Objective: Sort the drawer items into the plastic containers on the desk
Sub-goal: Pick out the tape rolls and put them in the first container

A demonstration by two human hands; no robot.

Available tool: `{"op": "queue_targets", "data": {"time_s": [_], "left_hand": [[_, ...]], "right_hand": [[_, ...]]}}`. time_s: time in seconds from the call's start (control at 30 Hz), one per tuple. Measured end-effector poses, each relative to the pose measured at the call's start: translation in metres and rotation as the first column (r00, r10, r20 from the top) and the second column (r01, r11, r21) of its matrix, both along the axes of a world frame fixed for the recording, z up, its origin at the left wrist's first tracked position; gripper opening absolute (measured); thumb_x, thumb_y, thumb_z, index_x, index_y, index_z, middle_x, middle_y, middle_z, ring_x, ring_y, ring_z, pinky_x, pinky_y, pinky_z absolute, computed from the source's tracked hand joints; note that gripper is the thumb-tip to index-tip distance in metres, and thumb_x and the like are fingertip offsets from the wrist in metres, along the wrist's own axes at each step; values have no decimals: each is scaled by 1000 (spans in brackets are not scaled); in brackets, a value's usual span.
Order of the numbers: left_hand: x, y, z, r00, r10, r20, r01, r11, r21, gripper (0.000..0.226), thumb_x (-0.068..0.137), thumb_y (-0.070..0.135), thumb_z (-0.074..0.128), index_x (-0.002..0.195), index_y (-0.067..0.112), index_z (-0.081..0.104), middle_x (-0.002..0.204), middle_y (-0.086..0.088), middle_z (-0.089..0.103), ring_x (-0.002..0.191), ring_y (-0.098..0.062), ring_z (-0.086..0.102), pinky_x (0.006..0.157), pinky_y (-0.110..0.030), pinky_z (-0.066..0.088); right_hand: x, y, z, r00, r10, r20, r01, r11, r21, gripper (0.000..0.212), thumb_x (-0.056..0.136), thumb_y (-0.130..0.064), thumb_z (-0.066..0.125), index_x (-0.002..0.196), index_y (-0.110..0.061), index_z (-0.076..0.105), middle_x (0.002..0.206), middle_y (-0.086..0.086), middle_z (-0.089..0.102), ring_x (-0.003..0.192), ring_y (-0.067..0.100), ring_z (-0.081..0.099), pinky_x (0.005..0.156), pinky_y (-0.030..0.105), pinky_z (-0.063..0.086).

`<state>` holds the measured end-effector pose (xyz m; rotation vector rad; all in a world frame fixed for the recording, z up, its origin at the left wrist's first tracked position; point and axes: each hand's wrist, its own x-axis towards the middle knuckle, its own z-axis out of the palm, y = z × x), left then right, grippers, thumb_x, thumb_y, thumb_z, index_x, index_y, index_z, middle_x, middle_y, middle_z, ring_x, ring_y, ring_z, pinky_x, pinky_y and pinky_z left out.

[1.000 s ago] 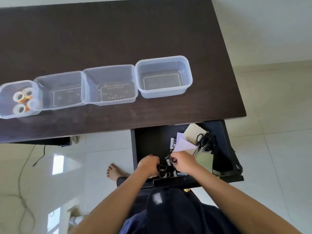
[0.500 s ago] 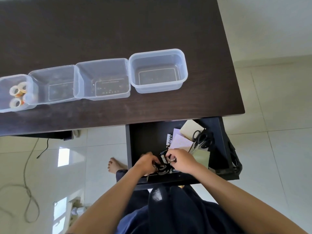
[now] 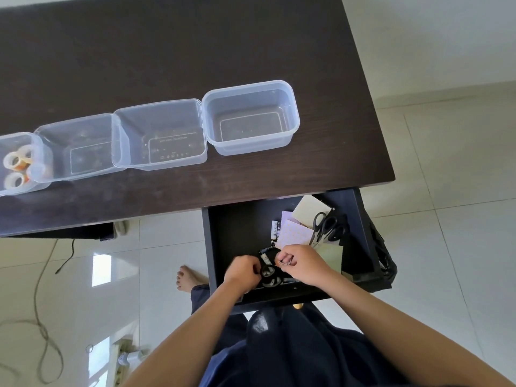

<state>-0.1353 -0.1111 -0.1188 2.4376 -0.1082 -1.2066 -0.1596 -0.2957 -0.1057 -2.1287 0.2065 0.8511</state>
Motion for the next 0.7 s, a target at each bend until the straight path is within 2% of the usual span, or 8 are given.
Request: {"op": "queue_targets", "data": {"time_s": [0.17, 0.33, 0.43, 0.53, 0.7], "left_hand": [[2, -4, 0, 997, 48, -64, -51, 998, -43, 19, 79, 7, 60, 95, 12, 69, 89, -7, 72, 73, -17, 62, 67, -23, 49], [3, -5, -1, 992, 60, -107, -65, 997, -43, 15, 77, 9, 63, 89, 14, 69, 88, -8, 73, 78, -20, 67, 72, -27, 54], [0, -4, -1, 993, 84, -83, -89, 994, -68, 17, 77, 7, 58, 86, 17, 70, 87, -6, 73, 74, -19, 66, 67, -26, 52], [0, -5, 2, 993, 99, -69, -104, 992, -75, 18, 77, 7, 58, 86, 17, 70, 87, -4, 72, 71, -17, 64, 64, -24, 50], [0, -3, 5, 989, 123, -78, -129, 989, -77, 18, 78, 4, 58, 84, 17, 69, 77, -7, 69, 67, -18, 64, 69, -30, 58]], "right_hand": [[-2, -1, 5, 1000, -20, -5, 20, 1000, -7, 12, 82, -13, 68, 90, -20, 70, 91, 0, 67, 70, 5, 55, 72, 19, 49], [-4, 1, 8, 999, -33, 7, 34, 998, -48, 12, 83, -14, 69, 94, -15, 71, 89, -2, 66, 70, 3, 57, 63, 4, 41], [-5, 4, 11, 998, -53, 15, 53, 996, -65, 13, 81, -15, 72, 94, -17, 72, 90, -2, 69, 79, 13, 66, 68, 12, 47], [-4, 7, 15, 998, -59, 19, 60, 995, -76, 15, 79, -15, 73, 94, -17, 73, 92, -1, 72, 83, 15, 68, 74, 19, 50], [-1, 8, 21, 996, -84, 42, 87, 992, -93, 15, 78, -16, 74, 92, -20, 75, 91, -4, 73, 78, 11, 67, 64, 6, 42]]}}
